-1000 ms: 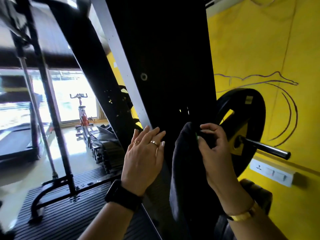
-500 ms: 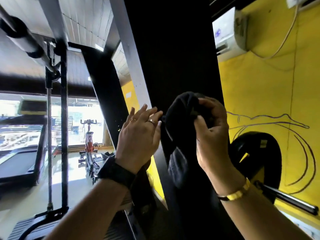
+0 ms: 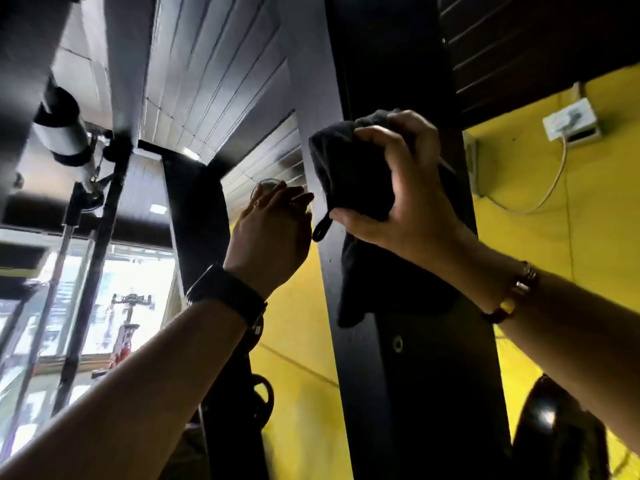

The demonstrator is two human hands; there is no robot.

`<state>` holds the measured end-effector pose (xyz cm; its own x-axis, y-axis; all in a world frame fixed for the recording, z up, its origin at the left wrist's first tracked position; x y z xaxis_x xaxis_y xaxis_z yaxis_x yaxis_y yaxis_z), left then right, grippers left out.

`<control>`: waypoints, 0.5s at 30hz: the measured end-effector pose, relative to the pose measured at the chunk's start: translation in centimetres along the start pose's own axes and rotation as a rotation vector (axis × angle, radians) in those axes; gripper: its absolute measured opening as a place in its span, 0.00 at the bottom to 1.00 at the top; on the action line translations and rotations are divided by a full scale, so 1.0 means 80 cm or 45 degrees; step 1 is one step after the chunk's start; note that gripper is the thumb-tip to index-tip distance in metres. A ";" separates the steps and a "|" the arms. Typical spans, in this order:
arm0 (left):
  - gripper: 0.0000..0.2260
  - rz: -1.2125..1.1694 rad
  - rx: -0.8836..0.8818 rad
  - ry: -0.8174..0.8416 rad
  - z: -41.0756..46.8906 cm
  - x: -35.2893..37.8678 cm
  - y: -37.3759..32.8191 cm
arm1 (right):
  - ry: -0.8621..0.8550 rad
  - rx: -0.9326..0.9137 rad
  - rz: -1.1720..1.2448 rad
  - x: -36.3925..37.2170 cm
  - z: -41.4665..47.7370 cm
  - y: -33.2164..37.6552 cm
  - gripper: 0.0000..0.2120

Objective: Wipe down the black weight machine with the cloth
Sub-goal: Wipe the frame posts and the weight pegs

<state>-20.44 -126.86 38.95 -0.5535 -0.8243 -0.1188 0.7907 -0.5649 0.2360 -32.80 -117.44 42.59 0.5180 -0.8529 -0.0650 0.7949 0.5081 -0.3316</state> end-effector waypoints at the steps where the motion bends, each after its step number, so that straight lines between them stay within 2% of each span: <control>1: 0.16 -0.053 -0.019 -0.027 0.008 0.000 0.011 | 0.012 -0.047 -0.058 0.003 0.020 0.005 0.37; 8: 0.21 -0.344 -0.174 -0.241 0.071 0.001 0.054 | 0.370 -0.348 -0.793 0.045 0.121 0.019 0.45; 12: 0.25 -0.564 -0.201 -0.374 0.106 0.027 0.050 | 0.404 -0.586 -1.254 0.070 0.154 0.016 0.44; 14: 0.30 -0.596 -0.208 -0.411 0.113 0.040 0.042 | 0.362 -0.524 -1.397 0.075 0.172 0.009 0.44; 15: 0.28 -0.638 -0.224 -0.446 0.112 0.048 0.039 | 0.371 -0.447 -1.411 0.078 0.180 0.005 0.44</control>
<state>-22.41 -131.44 47.85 -0.8966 -0.4143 0.1561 0.4282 -0.9011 0.0678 -24.73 -120.82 55.62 -0.5212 -0.8239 0.2227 0.6103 -0.5422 -0.5776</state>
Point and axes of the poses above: each hand's wrist, its own z-axis towards the middle knuckle, its own x-axis out of the palm, y = z × x, the point moved 8 cm from there along z, towards the middle knuckle, and after that the axes turned 8 degrees about x, right-handed, at the moved point
